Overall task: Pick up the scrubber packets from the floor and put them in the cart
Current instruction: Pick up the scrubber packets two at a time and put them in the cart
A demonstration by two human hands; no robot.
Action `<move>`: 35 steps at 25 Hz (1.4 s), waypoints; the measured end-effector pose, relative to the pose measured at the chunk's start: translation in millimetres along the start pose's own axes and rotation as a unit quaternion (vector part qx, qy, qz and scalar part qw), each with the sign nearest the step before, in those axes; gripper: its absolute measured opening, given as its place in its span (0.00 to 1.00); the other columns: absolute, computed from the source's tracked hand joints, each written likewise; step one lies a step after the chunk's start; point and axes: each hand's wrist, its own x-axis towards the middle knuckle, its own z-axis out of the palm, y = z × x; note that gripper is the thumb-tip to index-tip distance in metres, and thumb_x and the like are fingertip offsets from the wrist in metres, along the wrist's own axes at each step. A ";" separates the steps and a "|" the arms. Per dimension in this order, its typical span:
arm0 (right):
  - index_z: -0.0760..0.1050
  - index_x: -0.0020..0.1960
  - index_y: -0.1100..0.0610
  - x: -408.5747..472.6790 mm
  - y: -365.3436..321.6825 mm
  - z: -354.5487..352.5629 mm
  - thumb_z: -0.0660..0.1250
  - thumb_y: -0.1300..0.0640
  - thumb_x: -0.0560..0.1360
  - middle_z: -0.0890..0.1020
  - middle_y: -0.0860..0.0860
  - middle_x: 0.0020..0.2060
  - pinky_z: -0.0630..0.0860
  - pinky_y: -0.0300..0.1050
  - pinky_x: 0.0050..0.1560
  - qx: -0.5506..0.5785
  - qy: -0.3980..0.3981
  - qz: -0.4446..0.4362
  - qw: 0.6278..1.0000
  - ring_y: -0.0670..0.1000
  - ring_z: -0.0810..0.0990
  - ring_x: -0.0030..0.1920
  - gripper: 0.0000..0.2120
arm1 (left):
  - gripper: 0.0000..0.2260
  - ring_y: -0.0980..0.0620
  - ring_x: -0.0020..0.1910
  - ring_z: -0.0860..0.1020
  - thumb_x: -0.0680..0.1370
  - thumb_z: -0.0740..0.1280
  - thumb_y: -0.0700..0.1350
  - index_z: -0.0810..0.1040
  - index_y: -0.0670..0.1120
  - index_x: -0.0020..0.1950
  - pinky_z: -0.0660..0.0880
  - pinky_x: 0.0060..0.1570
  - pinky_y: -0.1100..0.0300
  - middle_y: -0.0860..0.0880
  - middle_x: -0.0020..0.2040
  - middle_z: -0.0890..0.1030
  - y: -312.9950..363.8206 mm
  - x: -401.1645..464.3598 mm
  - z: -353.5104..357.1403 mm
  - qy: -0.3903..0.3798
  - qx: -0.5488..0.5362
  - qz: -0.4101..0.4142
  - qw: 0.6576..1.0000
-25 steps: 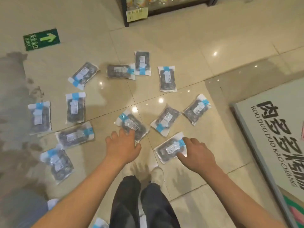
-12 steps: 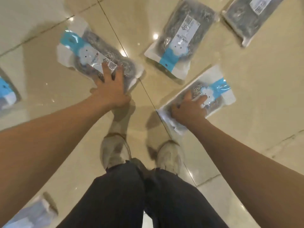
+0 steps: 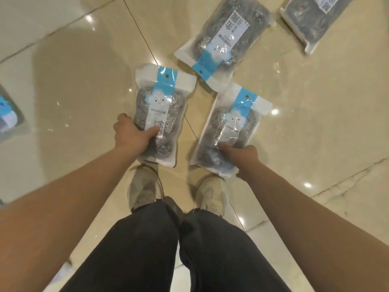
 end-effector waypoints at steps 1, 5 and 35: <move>0.73 0.55 0.61 3.3 1.2 1.5 0.81 0.46 0.72 0.79 0.49 0.43 0.81 0.49 0.57 0.030 -0.006 -0.008 0.999 0.53 0.80 0.46 0.25 | 0.36 0.39 0.60 0.80 0.71 0.82 0.52 0.72 0.36 0.70 0.78 0.58 0.48 0.39 0.65 0.79 2.0 5.5 3.6 -0.025 -0.068 -0.041 0.996; 0.81 0.54 0.59 -18.5 13.3 1.6 0.81 0.56 0.71 0.87 0.53 0.46 0.84 0.46 0.47 0.118 -0.011 -0.068 0.991 0.51 0.86 0.43 0.15 | 0.25 0.46 0.49 0.85 0.70 0.82 0.49 0.80 0.40 0.62 0.83 0.50 0.50 0.44 0.54 0.85 6.1 -22.0 1.2 -0.067 -0.142 -0.045 0.986; 0.78 0.66 0.57 -776.6 -139.9 -431.6 0.80 0.55 0.67 0.89 0.58 0.55 0.83 0.65 0.59 0.324 -0.190 -0.450 0.810 0.61 0.89 0.54 0.28 | 0.18 0.52 0.25 0.83 0.75 0.77 0.54 0.81 0.41 0.53 0.76 0.25 0.61 0.49 0.32 0.86 303.3 -646.8 -616.1 -0.014 -0.330 0.222 0.917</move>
